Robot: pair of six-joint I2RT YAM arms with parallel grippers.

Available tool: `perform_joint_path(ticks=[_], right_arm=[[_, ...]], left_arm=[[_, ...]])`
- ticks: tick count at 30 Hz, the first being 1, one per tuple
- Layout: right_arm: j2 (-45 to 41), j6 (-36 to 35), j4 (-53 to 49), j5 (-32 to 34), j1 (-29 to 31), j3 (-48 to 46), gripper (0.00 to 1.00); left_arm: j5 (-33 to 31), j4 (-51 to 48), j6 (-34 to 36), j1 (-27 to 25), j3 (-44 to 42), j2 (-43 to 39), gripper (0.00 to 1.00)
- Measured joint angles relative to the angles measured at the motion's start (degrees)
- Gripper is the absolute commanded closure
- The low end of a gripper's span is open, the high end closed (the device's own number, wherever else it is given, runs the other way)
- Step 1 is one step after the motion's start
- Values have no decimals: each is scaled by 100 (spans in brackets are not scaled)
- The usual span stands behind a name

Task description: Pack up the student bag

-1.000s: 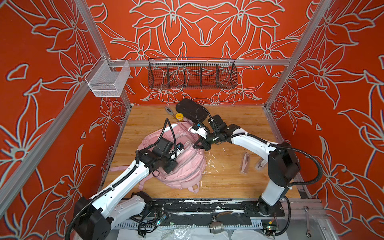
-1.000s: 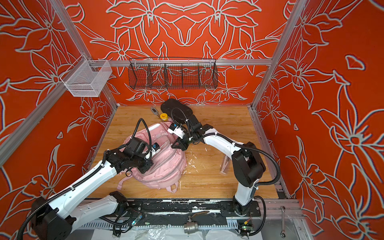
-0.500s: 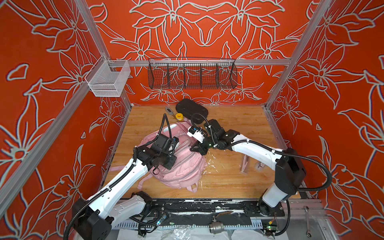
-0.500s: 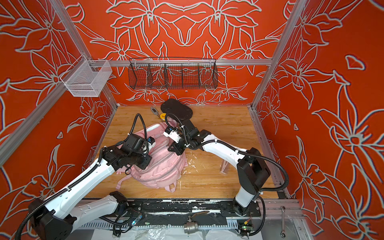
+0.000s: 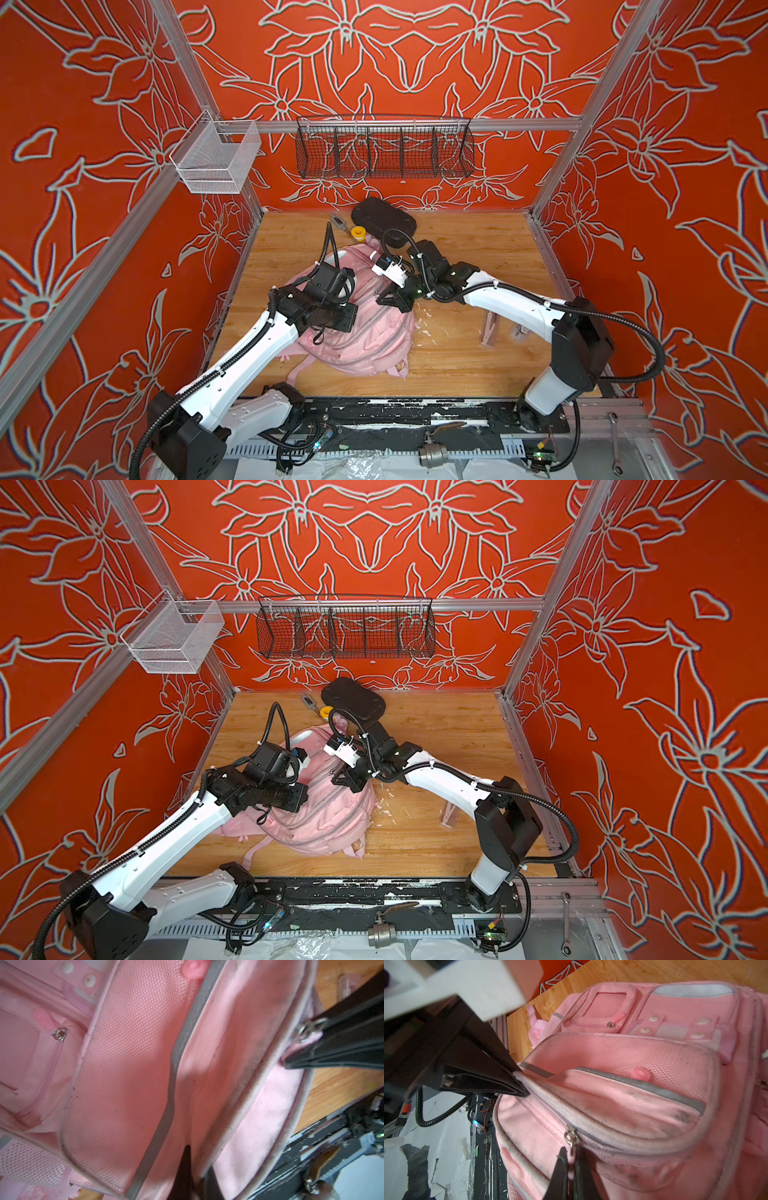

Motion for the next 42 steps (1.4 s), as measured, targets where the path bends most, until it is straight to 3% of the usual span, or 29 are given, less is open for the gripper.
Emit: perform_joint_path(ticks=[13, 24, 25, 28, 31, 36, 42], right_arm=[[573, -890, -730, -186, -369, 802, 100], [214, -382, -76, 2, -125, 114, 100], [197, -356, -35, 4, -122, 81, 100], [177, -293, 55, -2, -155, 57, 100], [175, -297, -37, -11, -195, 50, 100], [166, -393, -57, -11, -208, -28, 100], [-94, -586, 407, 90, -210, -612, 100]], left_arm=[[262, 903, -1172, -94, -273, 92, 100], [262, 1104, -1506, -142, -267, 326, 100], [254, 1080, -1502, -142, -243, 328, 98], [133, 946, -1491, -144, -111, 326, 74], [-118, 850, -1499, -98, 225, 223, 58], [-243, 328, -1493, 330, 1113, 155, 53], [-61, -203, -1572, 625, 2107, 1106, 50]])
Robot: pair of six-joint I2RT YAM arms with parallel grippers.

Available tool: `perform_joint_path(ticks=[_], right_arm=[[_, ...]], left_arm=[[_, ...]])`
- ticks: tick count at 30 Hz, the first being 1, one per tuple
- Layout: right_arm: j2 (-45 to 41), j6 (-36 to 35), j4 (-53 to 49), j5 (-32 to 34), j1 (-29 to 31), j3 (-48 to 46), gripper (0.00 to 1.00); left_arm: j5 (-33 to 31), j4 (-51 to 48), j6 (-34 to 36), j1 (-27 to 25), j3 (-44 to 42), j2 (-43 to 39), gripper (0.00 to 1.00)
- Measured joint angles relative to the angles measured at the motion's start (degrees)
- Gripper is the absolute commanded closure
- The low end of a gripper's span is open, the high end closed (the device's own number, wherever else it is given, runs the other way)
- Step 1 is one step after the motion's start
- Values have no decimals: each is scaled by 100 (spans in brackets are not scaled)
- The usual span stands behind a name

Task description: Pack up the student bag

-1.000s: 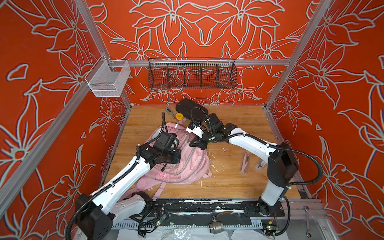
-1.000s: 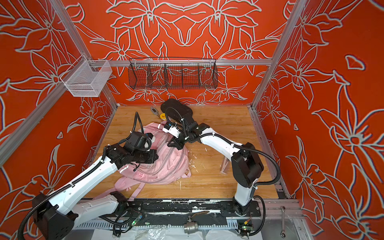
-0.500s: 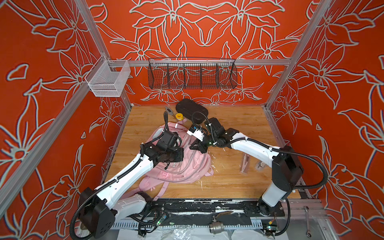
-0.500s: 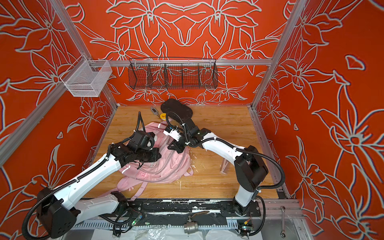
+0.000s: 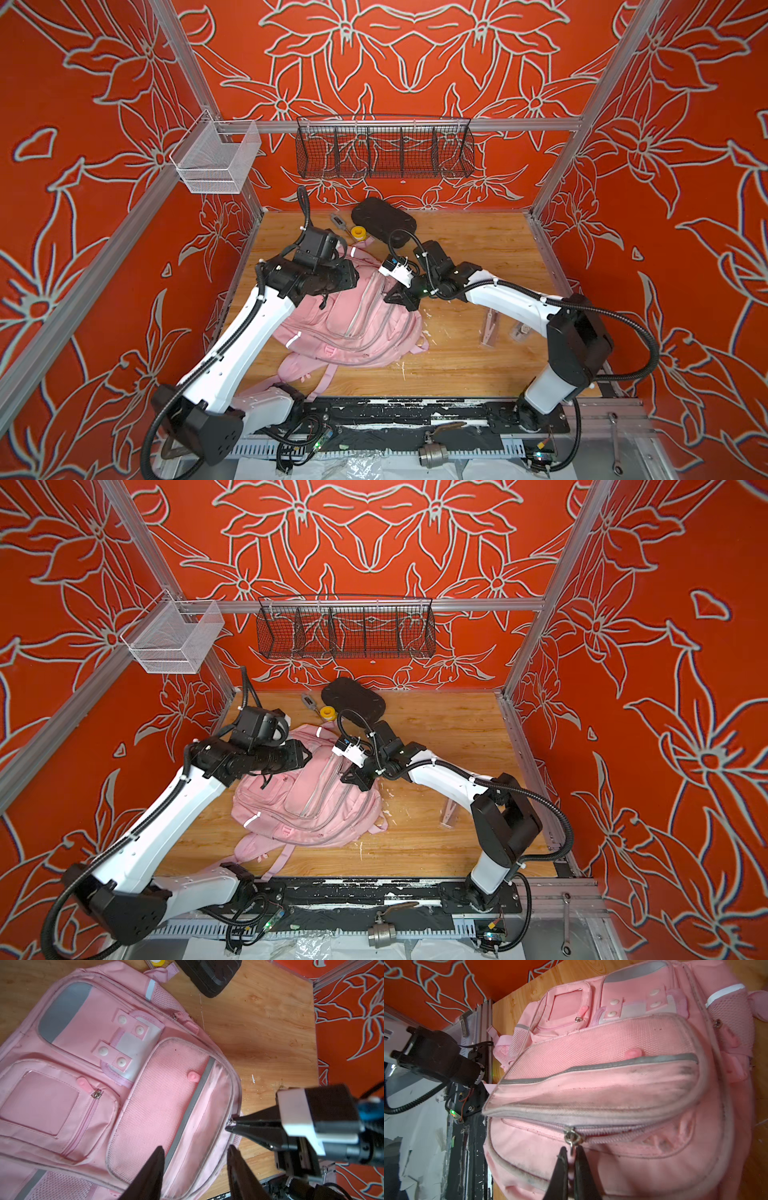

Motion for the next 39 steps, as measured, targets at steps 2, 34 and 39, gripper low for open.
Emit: perform_joint_path(ticks=[2, 34, 39], right_arm=[[-109, -111, 238, 76, 17, -195, 100], [-527, -2422, 1440, 1832, 544, -1075, 100], [-538, -2474, 1259, 1976, 555, -1069, 100]], left_arm=[[164, -105, -39, 0, 304, 490, 50], [273, -3163, 326, -560, 4422, 4865, 71], [238, -3230, 461, -619, 4518, 4990, 100]])
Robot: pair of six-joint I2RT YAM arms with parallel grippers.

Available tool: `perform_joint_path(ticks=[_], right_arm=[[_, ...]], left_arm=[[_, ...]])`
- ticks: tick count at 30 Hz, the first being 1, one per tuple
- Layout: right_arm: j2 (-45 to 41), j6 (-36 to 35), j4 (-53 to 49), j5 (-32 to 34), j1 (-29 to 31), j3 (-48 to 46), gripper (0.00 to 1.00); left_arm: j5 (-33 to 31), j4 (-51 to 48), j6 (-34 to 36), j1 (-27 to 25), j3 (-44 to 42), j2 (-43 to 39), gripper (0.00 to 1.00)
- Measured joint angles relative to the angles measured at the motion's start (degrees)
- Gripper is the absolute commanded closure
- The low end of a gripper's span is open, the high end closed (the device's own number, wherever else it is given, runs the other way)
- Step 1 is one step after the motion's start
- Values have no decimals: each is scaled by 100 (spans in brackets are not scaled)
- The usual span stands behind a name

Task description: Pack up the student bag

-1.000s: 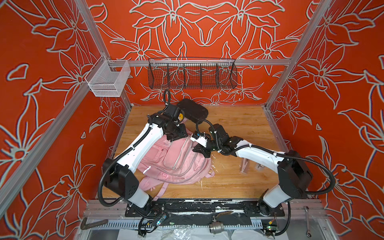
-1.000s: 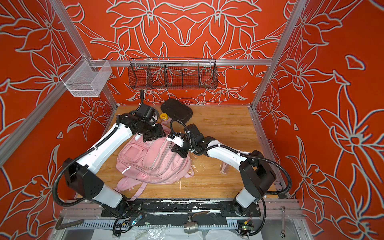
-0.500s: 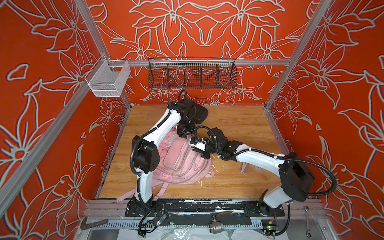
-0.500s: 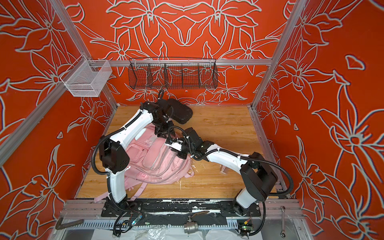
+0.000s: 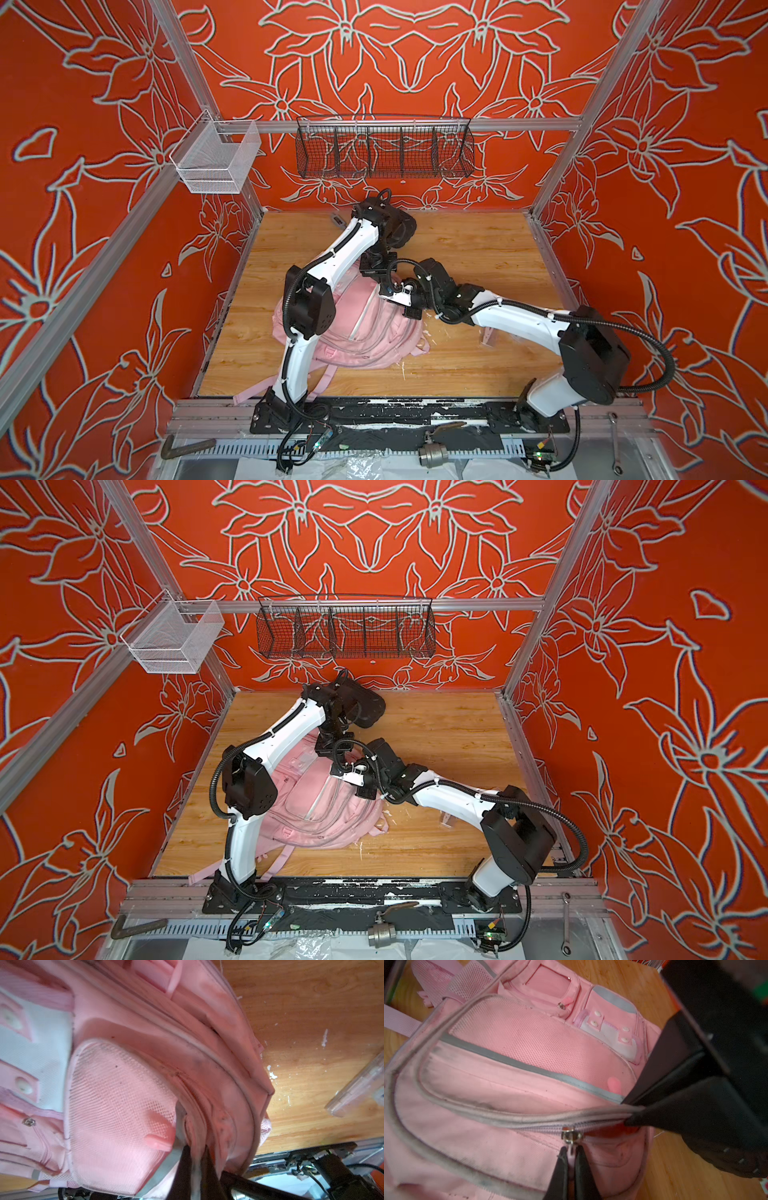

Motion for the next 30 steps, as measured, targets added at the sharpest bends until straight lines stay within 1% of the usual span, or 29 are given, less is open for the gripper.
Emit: perform_joint_path(ticks=[4, 7, 9, 12, 15, 18, 21, 25, 30], right_arm=[[-22, 22, -39, 2, 0, 2, 100], [-94, 24, -37, -15, -15, -2, 100], [-201, 15, -7, -79, -79, -13, 100], [-358, 7, -44, -428, -275, -15, 100], [-415, -22, -192, -776, -544, 4, 100], [-372, -105, -511, -820, -664, 151, 100], [-310, -131, -721, -743, -686, 313, 100], [-376, -101, -715, -501, -632, 262, 100], [-662, 79, -684, -42, -343, -81, 100]], left_arm=[[247, 195, -114, 155, -208, -146, 100], [647, 601, -417, 435, -758, -581, 100], [905, 968, -695, 608, -1255, -1045, 100], [1180, 1515, -1104, 682, -1895, -1687, 100], [1453, 2175, -1572, 684, -2468, -2116, 100], [1652, 2719, -2000, 728, -2800, -2188, 100], [1825, 3036, -2389, 833, -2892, -2170, 100], [1893, 3366, -2802, 970, -2865, -2170, 100], [1910, 3812, -3268, 1134, -2946, -2201, 100]])
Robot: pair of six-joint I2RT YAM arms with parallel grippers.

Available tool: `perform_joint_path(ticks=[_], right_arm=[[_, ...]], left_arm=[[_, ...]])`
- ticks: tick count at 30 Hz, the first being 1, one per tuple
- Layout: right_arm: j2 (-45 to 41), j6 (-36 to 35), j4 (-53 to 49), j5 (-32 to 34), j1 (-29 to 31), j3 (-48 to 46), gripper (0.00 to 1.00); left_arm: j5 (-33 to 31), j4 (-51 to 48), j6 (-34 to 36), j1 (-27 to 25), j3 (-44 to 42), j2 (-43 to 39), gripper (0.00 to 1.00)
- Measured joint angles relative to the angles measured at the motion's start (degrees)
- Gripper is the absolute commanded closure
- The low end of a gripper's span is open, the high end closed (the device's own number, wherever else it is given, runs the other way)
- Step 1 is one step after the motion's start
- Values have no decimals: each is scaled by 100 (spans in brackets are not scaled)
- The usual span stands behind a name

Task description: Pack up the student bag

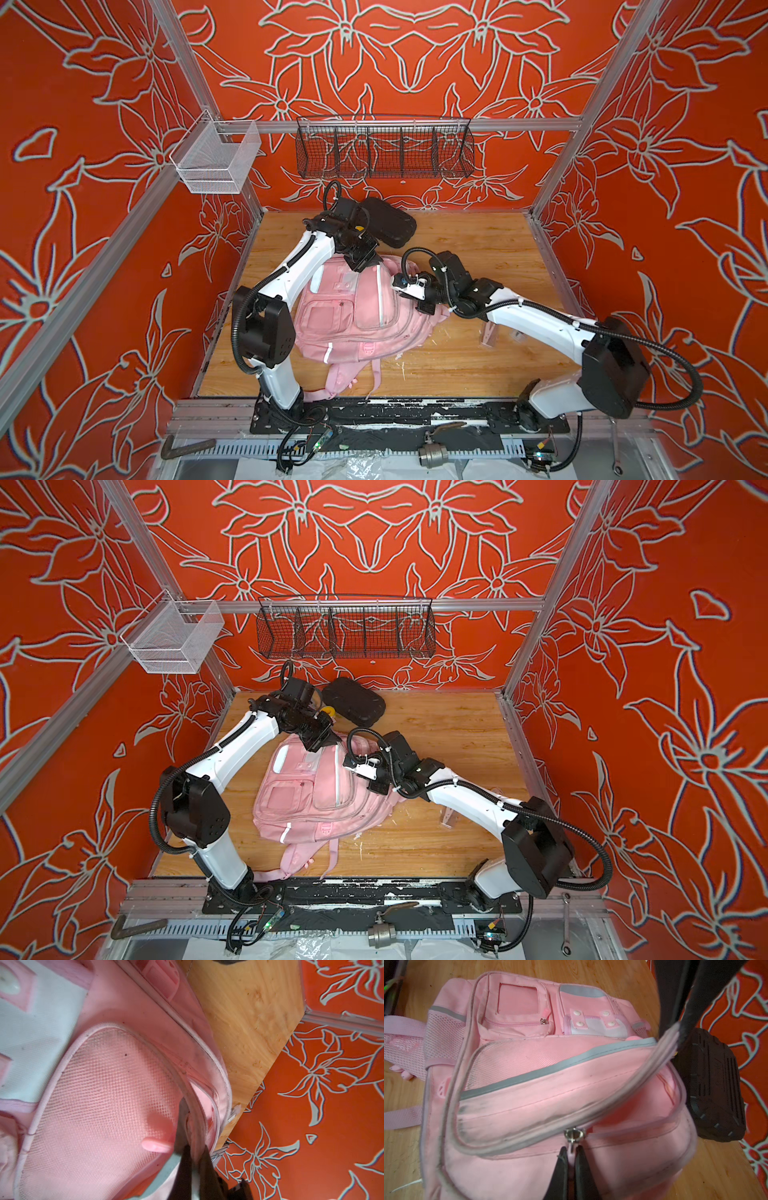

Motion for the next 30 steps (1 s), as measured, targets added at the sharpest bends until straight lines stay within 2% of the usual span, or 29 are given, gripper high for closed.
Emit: perform_joint_path(ticks=[6, 12, 24, 30], right_arm=[[-232, 358, 306, 426, 363, -485, 100], [-413, 627, 673, 551, 656, -916, 100], [-400, 1056, 741, 944, 1235, -933, 100], [-210, 1547, 706, 1628, 1624, -769, 100]], left_arm=[[39, 476, -444, 55, -372, -133, 100], [17, 664, -678, 101, -420, -144, 100], [-188, 855, -1032, 122, -417, -144, 100], [-378, 916, -1257, 103, -409, -144, 100]])
